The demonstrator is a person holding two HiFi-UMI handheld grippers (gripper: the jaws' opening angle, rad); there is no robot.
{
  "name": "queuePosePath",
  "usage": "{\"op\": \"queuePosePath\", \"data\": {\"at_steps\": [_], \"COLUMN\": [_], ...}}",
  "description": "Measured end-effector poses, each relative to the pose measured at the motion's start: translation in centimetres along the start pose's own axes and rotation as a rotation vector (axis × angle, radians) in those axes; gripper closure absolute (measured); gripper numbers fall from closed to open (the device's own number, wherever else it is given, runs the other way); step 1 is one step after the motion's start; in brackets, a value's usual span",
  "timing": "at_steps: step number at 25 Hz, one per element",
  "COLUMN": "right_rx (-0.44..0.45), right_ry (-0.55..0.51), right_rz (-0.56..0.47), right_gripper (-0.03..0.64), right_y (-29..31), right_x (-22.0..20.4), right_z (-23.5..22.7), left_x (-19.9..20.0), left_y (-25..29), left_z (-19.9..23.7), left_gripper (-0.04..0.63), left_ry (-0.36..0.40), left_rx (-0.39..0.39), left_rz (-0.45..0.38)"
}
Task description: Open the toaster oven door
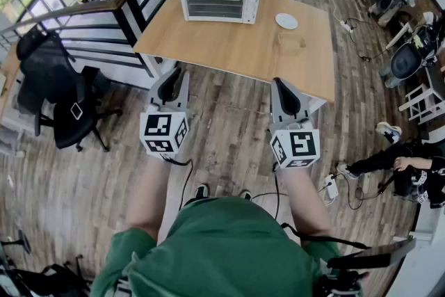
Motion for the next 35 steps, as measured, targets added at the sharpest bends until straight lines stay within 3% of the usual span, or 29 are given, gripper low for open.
{"op": "queuePosePath", "data": {"at_steps": [9, 19, 22, 27, 29, 31, 35], "right_rx": [-0.040, -0.101, -0.085, -0.076, -0.062, -0.055, -0.042], "right_ry": [0.008, -0.045, -0.031, 0.013, 0.039, 0.068, 0.122], "right_rz": [0.027, 0.046, 0.088, 0.098, 0.095, 0.095, 0.111], "right_gripper": [0.597, 0.594, 0.550, 0.536, 0.513, 0.479, 0.473], "right_y": [2.2, 4.2, 5.3, 8.4, 10.1, 12.1, 16.1], "right_x": [-0.2, 1.1, 0.6, -1.2, -2.3, -3.5, -5.7], "right_z": [3.3, 9.8, 10.9, 10.2, 9.7, 8.6, 5.7], "left_x": [-0.4, -0.5, -1.0, -2.5, -3.4, -4.1, -4.8], "left_y": [-0.1, -2.5, -2.8, -1.0, 0.2, 1.8, 6.2], "left_z": [4.6, 12.2, 14.0, 15.9, 16.5, 17.0, 17.1], "left_gripper": [0.526, 0.526, 0.525, 0.517, 0.495, 0.433, 0.417], "left_ry": [-0.007, -0.024, -0.047, -0.069, -0.071, -0.060, -0.052], "left_rx": [-0.027, -0.047, -0.044, -0.039, -0.031, -0.019, -0.009], "left_rz": [-0.004, -0.070, -0.078, -0.062, -0.048, -0.018, 0.034]}}
Point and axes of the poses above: the fingertips, and each gripper's own axes: y forward along the fingers, z to its left, x out of its top, the point moved 9 cm from there along -y, backward along the fingers, and after that the axes turned 5 degrees about -x, right-handed, at the moved point
